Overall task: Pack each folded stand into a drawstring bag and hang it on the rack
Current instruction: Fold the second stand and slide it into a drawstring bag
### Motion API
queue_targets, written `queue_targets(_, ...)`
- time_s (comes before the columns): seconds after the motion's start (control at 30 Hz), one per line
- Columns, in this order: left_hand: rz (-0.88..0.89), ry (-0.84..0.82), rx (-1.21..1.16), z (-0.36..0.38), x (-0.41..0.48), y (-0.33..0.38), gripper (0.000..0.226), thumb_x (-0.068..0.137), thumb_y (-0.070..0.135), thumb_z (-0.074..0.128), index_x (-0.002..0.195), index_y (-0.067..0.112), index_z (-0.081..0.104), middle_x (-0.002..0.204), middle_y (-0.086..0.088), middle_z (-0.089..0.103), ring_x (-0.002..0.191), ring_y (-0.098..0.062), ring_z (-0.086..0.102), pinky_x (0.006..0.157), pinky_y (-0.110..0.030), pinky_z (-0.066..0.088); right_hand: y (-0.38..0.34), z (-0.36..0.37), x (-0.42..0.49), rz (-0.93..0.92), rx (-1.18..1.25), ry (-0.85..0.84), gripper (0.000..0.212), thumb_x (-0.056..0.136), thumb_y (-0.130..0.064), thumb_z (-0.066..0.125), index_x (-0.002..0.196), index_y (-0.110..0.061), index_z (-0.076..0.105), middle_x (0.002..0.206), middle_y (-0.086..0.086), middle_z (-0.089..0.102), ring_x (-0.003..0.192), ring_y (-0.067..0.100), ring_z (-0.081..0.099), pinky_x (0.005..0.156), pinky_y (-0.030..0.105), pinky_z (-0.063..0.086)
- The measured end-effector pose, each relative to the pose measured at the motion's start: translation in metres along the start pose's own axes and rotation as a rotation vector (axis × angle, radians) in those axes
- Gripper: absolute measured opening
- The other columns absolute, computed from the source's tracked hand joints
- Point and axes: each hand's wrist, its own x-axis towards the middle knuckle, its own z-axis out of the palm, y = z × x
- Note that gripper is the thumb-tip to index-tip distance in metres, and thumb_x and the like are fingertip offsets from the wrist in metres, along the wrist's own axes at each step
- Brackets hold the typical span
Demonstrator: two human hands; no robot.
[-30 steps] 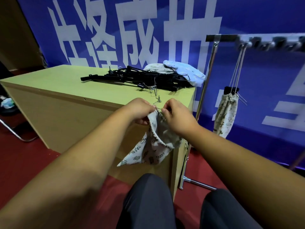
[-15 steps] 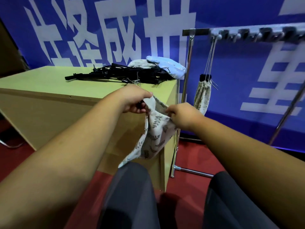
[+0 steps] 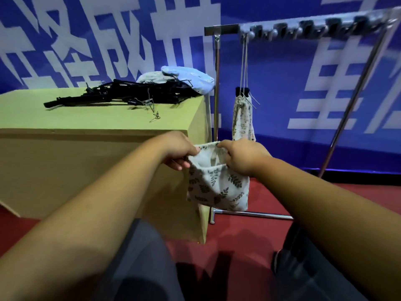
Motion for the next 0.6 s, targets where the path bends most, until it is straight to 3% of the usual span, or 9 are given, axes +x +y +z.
queue_targets(0.13, -0.030, -0.022, -0.008, 0.037, 0.021, -0.015, 0.021, 0.101, 0.022, 0.073, 0.110, 0.005, 0.067, 0.089, -0.018, 0.076, 0.070, -0.023, 0.076, 0.055, -0.033, 0.061, 0.017, 0.035, -0.006, 0.063, 0.036, -0.028, 0.051, 0.108, -0.032, 0.042, 0.158, -0.036, 0.041, 0.120, 0.010, 0.071, 0.099, 0.033, 0.069, 0.072, 0.043, 0.057)
queue_targets(0.33, -0.051, -0.035, -0.020, 0.091, 0.056, -0.042, 0.015, 0.104, 0.019, 0.067, 0.099, 0.006, 0.062, 0.078, -0.016, 0.067, 0.064, -0.023, 0.072, 0.046, -0.030, 0.056, 0.043, 0.090, -0.009, 0.117, 0.107, -0.083, 0.054, 0.106, -0.029, 0.044, 0.160, -0.035, 0.039, 0.123, 0.011, 0.070, 0.095, 0.033, 0.065, 0.071, 0.042, 0.054)
queue_targets(0.5, -0.088, -0.088, -0.004, 0.138, 0.090, -0.073, 0.020, 0.105, 0.019, 0.066, 0.088, 0.010, 0.060, 0.073, -0.016, 0.066, 0.059, -0.020, 0.071, 0.044, -0.028, 0.055, 0.072, 0.147, -0.008, 0.180, 0.202, -0.223, 0.060, 0.104, -0.026, 0.050, 0.161, -0.039, 0.037, 0.129, 0.012, 0.069, 0.102, 0.035, 0.068, 0.081, 0.046, 0.060)
queue_targets(0.6, -0.102, -0.145, 0.009, 0.158, 0.106, -0.087, 0.014, 0.105, 0.017, 0.064, 0.094, 0.009, 0.061, 0.077, -0.015, 0.068, 0.056, -0.016, 0.070, 0.053, -0.033, 0.057, 0.081, 0.167, 0.002, 0.186, 0.236, -0.349, 0.067, 0.101, -0.017, 0.053, 0.162, -0.039, 0.037, 0.134, 0.012, 0.067, 0.102, 0.033, 0.066, 0.082, 0.039, 0.058)
